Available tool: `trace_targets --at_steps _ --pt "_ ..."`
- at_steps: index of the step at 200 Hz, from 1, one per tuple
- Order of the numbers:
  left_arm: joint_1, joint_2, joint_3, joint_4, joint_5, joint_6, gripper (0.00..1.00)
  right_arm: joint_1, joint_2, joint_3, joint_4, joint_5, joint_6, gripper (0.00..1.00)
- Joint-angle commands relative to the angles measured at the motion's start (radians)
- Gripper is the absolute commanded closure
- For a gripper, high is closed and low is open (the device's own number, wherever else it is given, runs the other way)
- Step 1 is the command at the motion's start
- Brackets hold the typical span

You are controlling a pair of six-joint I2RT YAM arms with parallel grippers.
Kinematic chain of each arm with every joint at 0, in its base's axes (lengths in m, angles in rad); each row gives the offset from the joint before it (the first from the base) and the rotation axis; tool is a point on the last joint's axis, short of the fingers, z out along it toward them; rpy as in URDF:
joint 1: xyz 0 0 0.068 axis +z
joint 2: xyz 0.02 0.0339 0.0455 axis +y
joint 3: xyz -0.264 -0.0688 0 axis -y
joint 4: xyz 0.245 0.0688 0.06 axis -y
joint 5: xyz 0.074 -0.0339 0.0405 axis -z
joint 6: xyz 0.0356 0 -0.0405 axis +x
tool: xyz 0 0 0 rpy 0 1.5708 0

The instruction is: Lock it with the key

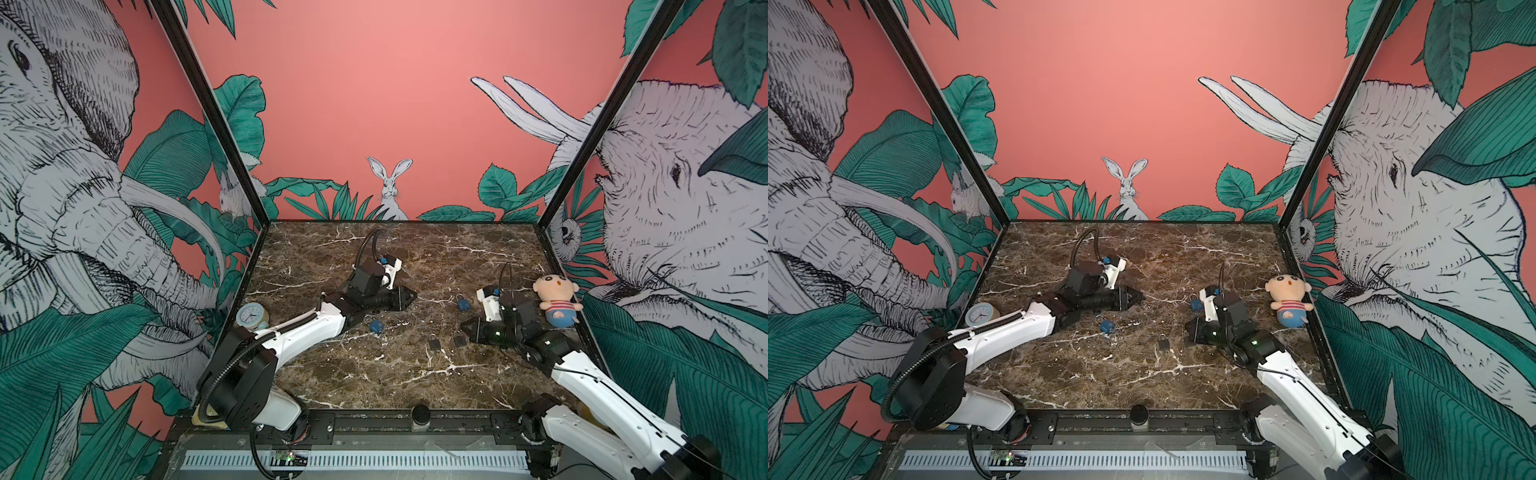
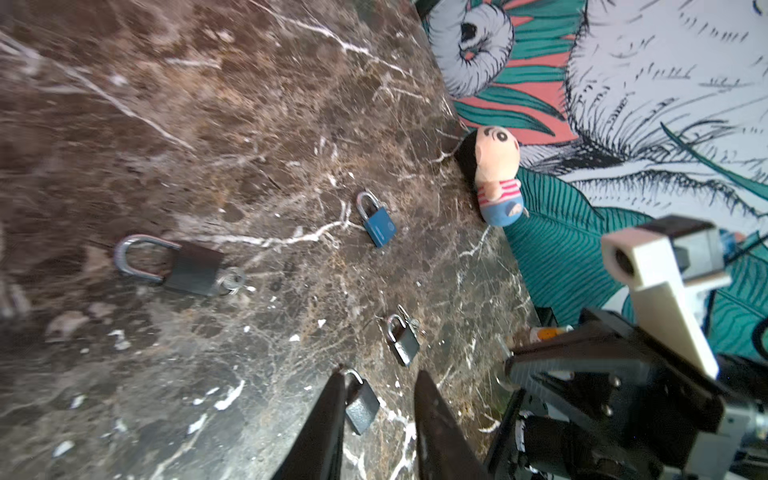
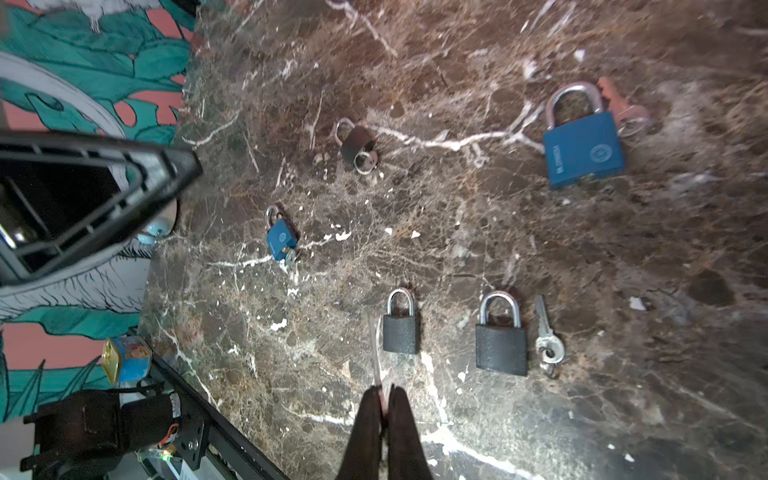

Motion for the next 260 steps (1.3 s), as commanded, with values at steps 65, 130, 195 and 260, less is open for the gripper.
trace_targets --at_steps 65,130,195,260 --pt "0.022 -0.127 -0.108 0.019 -0.065 0.016 0.68 0.119 0.189 -0.019 0.147 0.119 0.059 1.0" --pt "0.025 -0.126 -0.124 0.035 -0.06 0.008 0.67 0.136 0.325 -0.044 0.255 0.136 0.093 1.0" --pt "0.028 -0.117 -0.119 0.033 -0.062 0.011 0.67 0.142 0.415 -0.073 0.308 0.147 0.114 1.0" --pt "0.032 -0.091 -0.105 0.027 -0.059 0.012 0.67 0.144 0.457 -0.076 0.338 0.133 0.114 1.0"
